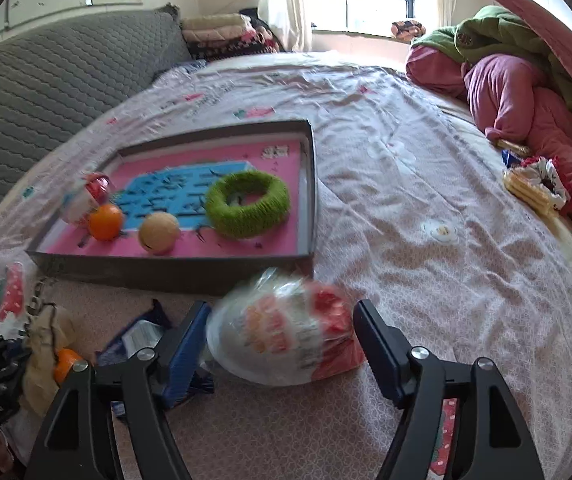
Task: Organize objects
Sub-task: 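Close the right tool on the Kinder Joy egg while the left tool closes on the mesh bag, then lift the Kinder Joy egg with the right tool while the left tool carries the mesh bag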
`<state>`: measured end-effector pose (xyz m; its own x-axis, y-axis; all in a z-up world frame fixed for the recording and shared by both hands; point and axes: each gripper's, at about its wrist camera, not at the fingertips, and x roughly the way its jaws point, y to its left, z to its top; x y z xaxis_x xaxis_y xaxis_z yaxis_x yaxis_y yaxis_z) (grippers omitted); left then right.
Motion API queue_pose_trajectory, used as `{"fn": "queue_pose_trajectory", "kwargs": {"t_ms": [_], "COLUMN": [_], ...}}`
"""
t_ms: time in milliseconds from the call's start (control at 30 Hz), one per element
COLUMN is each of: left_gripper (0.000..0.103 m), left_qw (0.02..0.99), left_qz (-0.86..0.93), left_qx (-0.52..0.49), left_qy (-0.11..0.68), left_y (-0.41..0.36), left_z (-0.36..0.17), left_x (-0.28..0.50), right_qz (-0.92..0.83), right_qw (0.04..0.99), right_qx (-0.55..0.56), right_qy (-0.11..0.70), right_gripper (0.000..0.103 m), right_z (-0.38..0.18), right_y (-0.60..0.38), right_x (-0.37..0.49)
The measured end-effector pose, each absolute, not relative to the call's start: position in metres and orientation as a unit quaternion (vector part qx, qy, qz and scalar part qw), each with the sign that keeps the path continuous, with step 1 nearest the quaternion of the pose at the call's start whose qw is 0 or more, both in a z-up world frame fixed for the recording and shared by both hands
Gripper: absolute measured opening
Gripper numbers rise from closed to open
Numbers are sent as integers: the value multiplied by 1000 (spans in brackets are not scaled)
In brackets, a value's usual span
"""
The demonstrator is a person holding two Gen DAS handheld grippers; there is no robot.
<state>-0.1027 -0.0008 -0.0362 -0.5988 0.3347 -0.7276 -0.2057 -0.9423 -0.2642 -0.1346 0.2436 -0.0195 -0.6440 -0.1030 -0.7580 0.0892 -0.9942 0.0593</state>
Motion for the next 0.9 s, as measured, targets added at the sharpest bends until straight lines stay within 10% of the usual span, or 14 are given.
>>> {"fn": "queue_pose_trajectory", "kwargs": {"t_ms": [900], "left_gripper": [14], "left_qw": [152], "left_qz": [920], "left_qx": [-350], "left_qy": [-91], "left_y": [-9], "left_z": [1], "left_x": [-97], "right_qz": [-948], "right_qw": [112], "right_qx": [296], "right_qy": [-42], "right_gripper": [60], "right_z": [26], "right_y": [236], "right_x": [-109]}}
